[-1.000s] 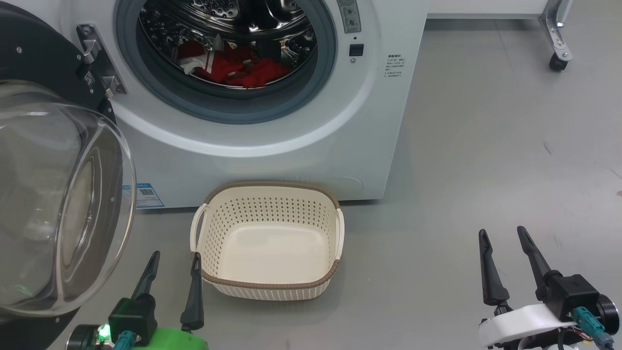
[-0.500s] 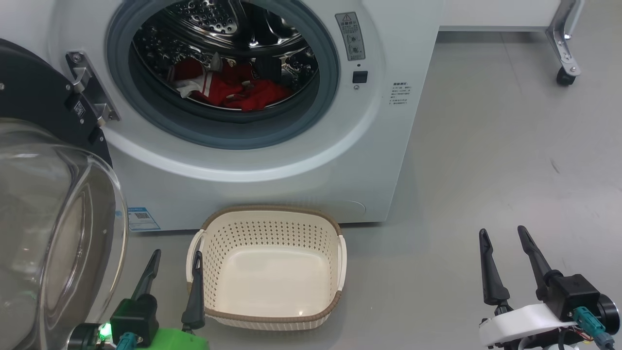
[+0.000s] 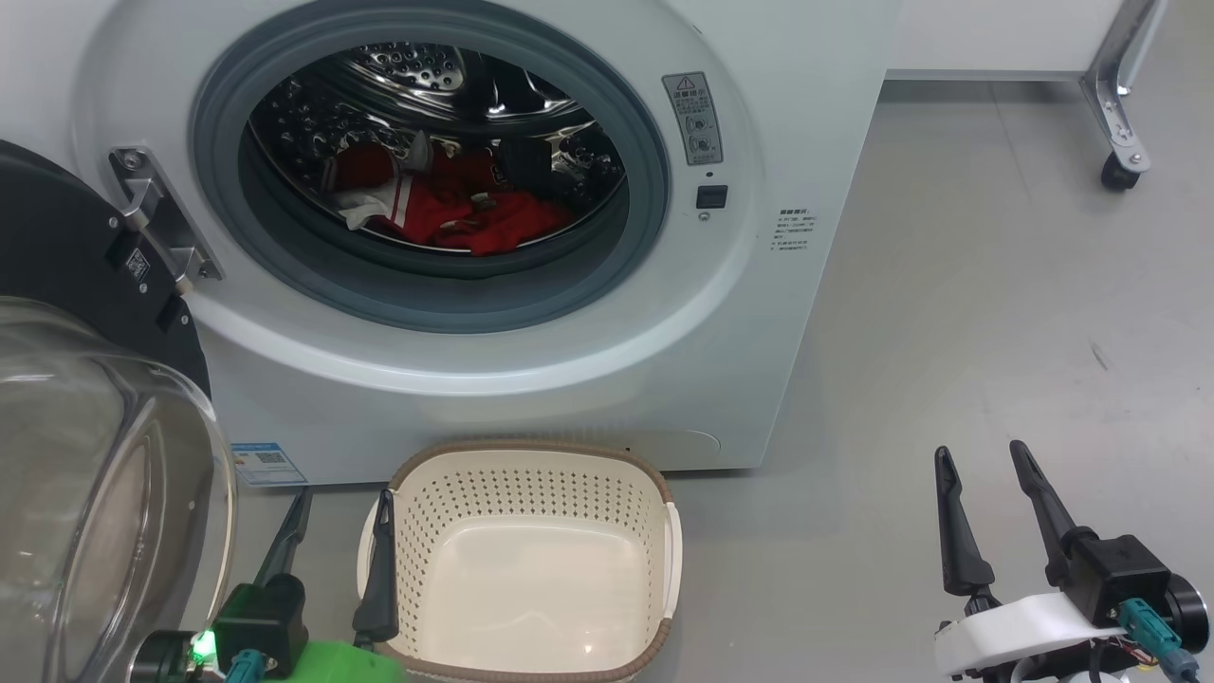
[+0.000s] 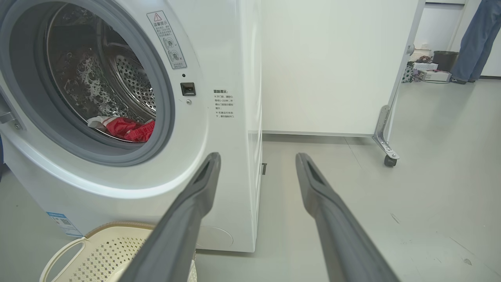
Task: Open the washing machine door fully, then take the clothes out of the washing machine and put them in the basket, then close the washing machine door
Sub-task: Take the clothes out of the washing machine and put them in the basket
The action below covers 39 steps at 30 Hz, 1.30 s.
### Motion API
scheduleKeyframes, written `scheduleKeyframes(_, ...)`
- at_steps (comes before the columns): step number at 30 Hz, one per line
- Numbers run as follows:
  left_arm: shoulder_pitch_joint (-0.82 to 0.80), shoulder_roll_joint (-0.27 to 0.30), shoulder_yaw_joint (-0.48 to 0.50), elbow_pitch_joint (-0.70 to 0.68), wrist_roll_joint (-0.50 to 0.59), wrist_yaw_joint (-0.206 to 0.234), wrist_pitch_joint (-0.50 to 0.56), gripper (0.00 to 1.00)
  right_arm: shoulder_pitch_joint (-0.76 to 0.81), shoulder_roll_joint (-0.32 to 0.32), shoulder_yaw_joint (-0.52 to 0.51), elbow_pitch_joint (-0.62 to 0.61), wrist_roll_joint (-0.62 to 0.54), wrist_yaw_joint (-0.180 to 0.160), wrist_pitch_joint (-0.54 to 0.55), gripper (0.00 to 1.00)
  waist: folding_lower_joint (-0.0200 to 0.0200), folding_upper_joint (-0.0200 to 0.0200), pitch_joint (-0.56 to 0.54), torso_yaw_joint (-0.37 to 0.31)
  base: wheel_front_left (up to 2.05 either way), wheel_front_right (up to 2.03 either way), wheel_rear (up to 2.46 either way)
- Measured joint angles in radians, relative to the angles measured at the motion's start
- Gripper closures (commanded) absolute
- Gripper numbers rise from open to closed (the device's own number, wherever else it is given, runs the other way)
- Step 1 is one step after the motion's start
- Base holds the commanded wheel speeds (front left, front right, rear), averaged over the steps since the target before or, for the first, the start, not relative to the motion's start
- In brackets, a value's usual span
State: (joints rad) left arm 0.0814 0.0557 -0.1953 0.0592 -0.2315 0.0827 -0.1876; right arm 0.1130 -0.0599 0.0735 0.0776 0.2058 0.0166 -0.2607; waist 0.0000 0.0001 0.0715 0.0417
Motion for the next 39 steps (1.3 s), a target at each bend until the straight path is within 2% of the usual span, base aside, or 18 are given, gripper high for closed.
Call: scheduleKeyframes(39,-0.006,0.0,-0.012,0.016,0.0,-0.001,-0.008,0.0,0.0,0.003,-0.003,0.004,-0.006,0.009,0.0,0.0,0.0,0.0,0.018,0.006,0.09,-0.09,0.0)
